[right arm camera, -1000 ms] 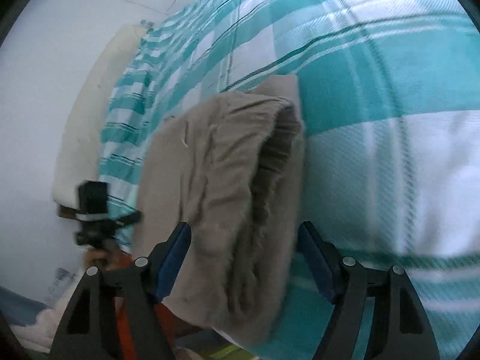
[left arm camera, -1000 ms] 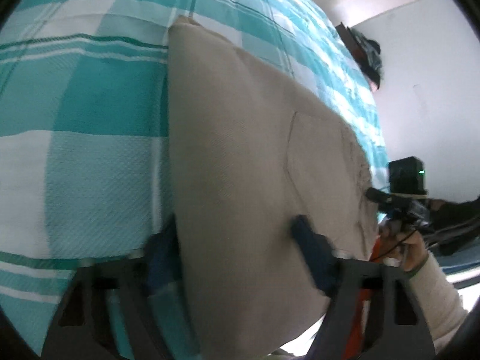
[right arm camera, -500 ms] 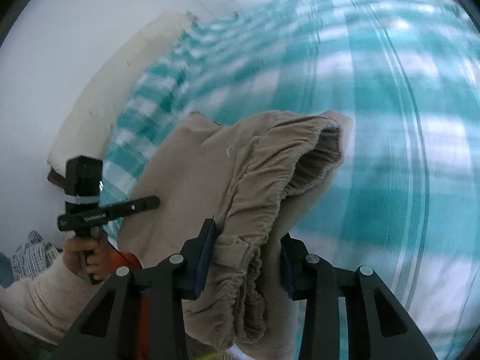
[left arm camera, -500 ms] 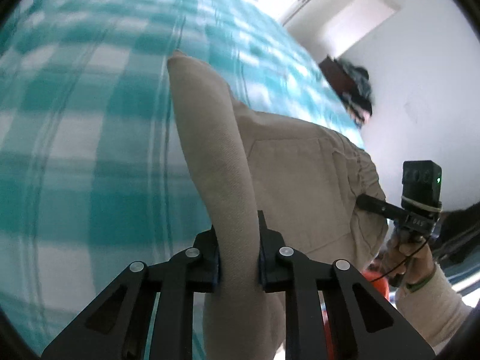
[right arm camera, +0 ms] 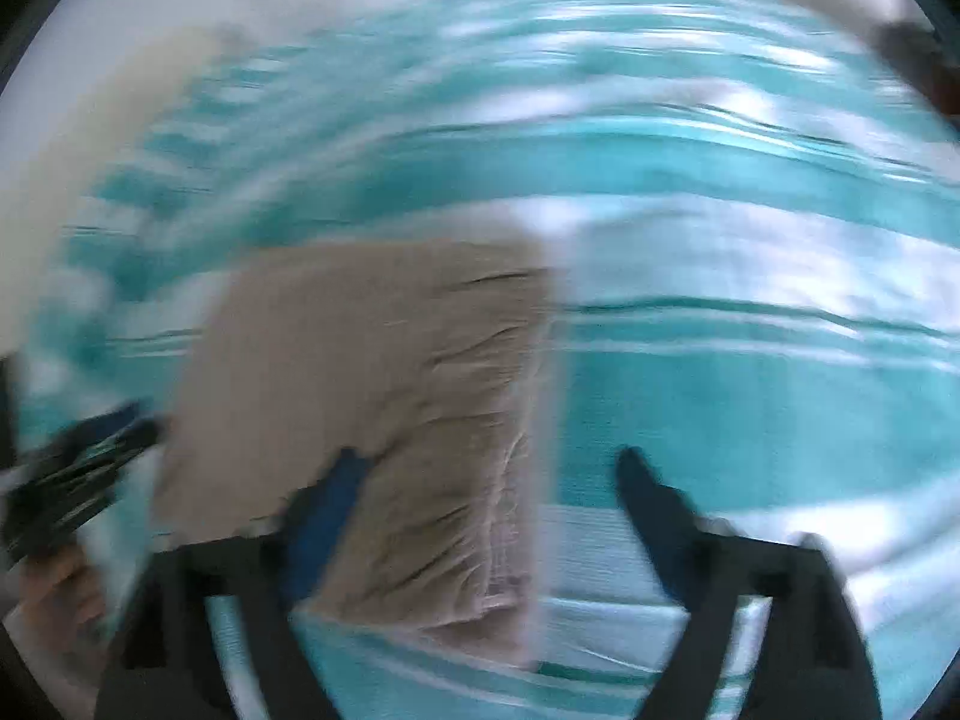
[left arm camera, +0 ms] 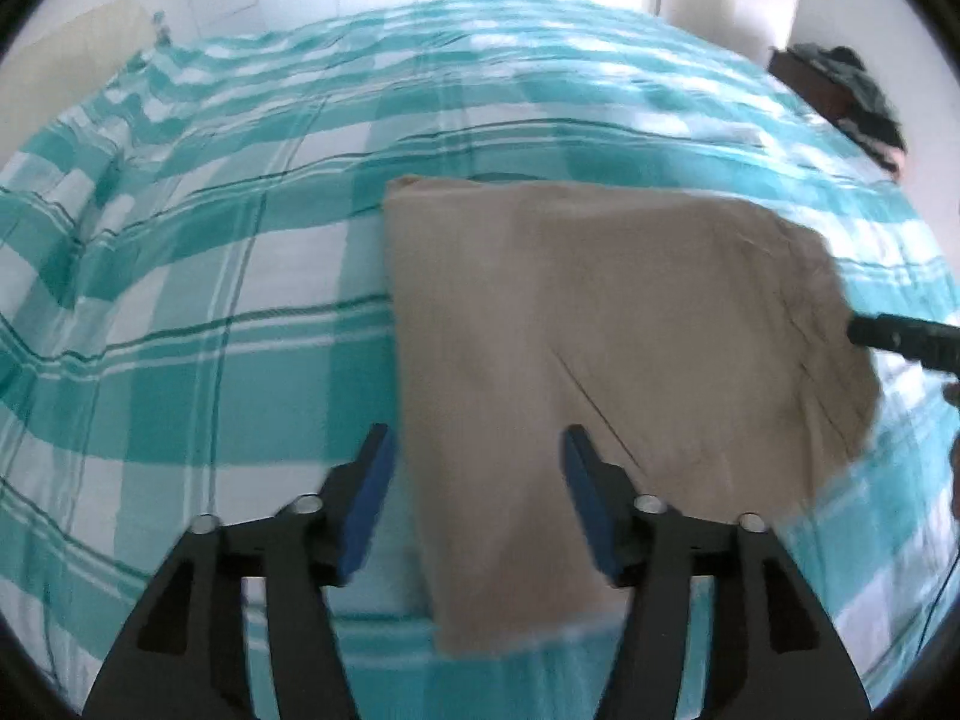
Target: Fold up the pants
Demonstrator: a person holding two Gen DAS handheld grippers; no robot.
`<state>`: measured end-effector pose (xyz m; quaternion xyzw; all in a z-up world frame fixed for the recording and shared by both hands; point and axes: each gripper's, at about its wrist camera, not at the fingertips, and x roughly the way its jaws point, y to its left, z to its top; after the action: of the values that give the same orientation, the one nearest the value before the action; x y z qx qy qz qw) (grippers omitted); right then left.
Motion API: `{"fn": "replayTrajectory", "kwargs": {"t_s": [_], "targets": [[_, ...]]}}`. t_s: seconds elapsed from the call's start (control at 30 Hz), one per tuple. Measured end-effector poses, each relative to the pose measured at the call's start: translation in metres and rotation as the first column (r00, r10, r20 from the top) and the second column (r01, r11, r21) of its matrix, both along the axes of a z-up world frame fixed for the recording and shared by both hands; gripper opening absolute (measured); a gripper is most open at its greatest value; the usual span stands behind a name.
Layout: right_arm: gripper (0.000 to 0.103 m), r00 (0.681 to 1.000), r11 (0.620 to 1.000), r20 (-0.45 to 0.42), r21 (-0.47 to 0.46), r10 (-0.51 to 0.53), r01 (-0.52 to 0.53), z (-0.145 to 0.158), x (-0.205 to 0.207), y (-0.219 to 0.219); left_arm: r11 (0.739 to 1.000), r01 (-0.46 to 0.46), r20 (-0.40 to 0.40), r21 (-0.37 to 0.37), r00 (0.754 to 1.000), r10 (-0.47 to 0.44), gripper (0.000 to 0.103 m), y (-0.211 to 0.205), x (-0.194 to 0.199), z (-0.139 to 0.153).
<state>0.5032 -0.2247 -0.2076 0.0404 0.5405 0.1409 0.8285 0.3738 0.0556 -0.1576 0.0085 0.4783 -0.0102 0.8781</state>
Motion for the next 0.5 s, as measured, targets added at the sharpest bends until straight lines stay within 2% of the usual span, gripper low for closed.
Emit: {"fn": "replayTrajectory", "kwargs": {"t_s": [0.03, 0.07, 0.1, 0.17, 0.27, 0.3, 0.33, 0.43, 0.5], "targets": [[0.091, 1.0, 0.999, 0.018, 0.025, -0.021, 0.02, 0.002, -0.009, -0.006, 1.0, 0.007, 0.023, 0.001, 1.0, -0.007, 0.087, -0.005, -0.011, 0.006], [0.093, 0.999, 0.998, 0.03, 0.057, -0.022, 0.02, 0.005, -0.017, -0.009, 1.0, 0.009, 0.06, 0.009, 0.998, -0.01, 0.09, -0.009, -0.027, 0.015], [0.094, 0.999, 0.998, 0.041, 0.063, -0.02, 0.017, 0.009, -0.026, -0.011, 1.0, 0.012, 0.09, 0.014, 0.996, -0.014, 0.091, -0.012, -0.04, 0.023], [0.096, 0.995, 1.0, 0.101, 0.013, -0.001, 0.0, 0.023, -0.056, -0.011, 1.0, 0.008, 0.136, 0.023, 0.991, -0.011, 0.094, -0.02, -0.069, 0.042], [0.098, 0.986, 0.999, 0.162, -0.025, 0.038, -0.034, 0.045, -0.101, -0.01, 0.999, -0.043, 0.179, 0.017, 0.983, 0.039, 0.096, -0.026, -0.102, 0.07], [0.1, 0.983, 0.999, 0.181, -0.027, 0.044, -0.039, 0.056, -0.118, -0.009, 0.998, -0.068, 0.179, 0.015, 0.982, 0.065, 0.102, -0.028, -0.11, 0.077], [0.103, 0.98, 0.999, 0.195, -0.026, 0.048, -0.044, 0.065, -0.133, -0.008, 0.994, -0.102, 0.189, 0.029, 0.977, 0.094, 0.102, -0.028, -0.12, 0.086], [0.103, 0.968, 0.998, 0.244, -0.045, 0.058, -0.048, 0.093, -0.181, -0.003, 0.985, -0.16, 0.212, 0.057, 0.967, 0.145, 0.102, -0.025, -0.148, 0.105], [0.103, 0.961, 0.996, 0.268, -0.07, 0.067, -0.05, 0.103, -0.209, 0.0, 0.982, -0.177, 0.181, 0.061, 0.97, 0.164, 0.102, -0.023, -0.162, 0.112]]}}
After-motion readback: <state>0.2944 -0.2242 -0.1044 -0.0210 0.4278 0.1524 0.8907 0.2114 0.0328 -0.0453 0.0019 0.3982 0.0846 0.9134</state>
